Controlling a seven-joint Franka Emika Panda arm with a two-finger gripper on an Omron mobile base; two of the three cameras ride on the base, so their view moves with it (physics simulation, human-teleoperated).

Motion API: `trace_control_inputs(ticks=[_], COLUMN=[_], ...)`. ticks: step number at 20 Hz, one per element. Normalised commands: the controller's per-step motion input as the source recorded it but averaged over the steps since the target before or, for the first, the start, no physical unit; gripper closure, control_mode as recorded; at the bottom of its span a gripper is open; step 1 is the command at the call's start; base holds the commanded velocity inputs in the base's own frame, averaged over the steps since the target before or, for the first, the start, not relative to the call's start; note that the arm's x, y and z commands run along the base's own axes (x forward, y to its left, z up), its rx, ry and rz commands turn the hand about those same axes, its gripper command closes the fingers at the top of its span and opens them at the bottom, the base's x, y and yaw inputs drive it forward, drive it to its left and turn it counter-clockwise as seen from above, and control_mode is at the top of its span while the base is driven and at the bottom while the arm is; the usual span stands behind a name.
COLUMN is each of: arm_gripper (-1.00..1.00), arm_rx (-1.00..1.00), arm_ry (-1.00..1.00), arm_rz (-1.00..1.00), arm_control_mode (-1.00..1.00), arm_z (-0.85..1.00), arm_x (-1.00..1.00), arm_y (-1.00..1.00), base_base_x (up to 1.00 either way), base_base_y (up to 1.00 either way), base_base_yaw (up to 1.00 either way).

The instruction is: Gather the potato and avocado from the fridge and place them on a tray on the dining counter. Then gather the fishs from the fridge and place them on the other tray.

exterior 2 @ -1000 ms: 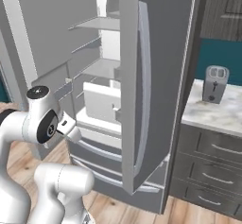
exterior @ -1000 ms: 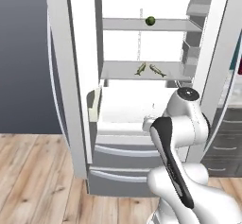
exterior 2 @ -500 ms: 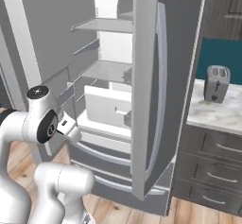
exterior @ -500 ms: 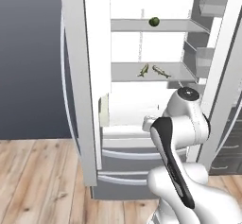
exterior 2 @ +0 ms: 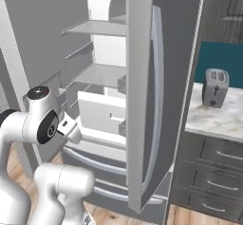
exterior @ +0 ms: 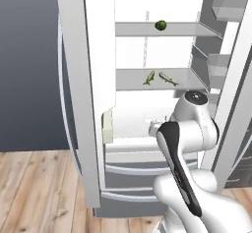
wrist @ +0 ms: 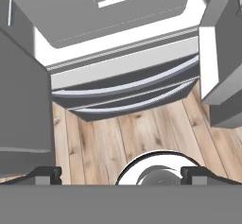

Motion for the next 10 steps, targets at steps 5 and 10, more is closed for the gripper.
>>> trace_control_inputs(ticks=[5, 10], arm_gripper=[-1.0, -1.0], arm_rx=[0.0, 0.0], arm_ry=[0.0, 0.0], arm_rz=[0.0, 0.0], arm_control_mode=[1.0, 1.0], arm_z=[0.0, 0.0], arm_x=[0.0, 0.0], arm_y=[0.0, 0.0], base_base_x=[0.42, 0.36], base_base_y=[0.11, 0.1], base_base_yaw=[-0.07, -0.09])
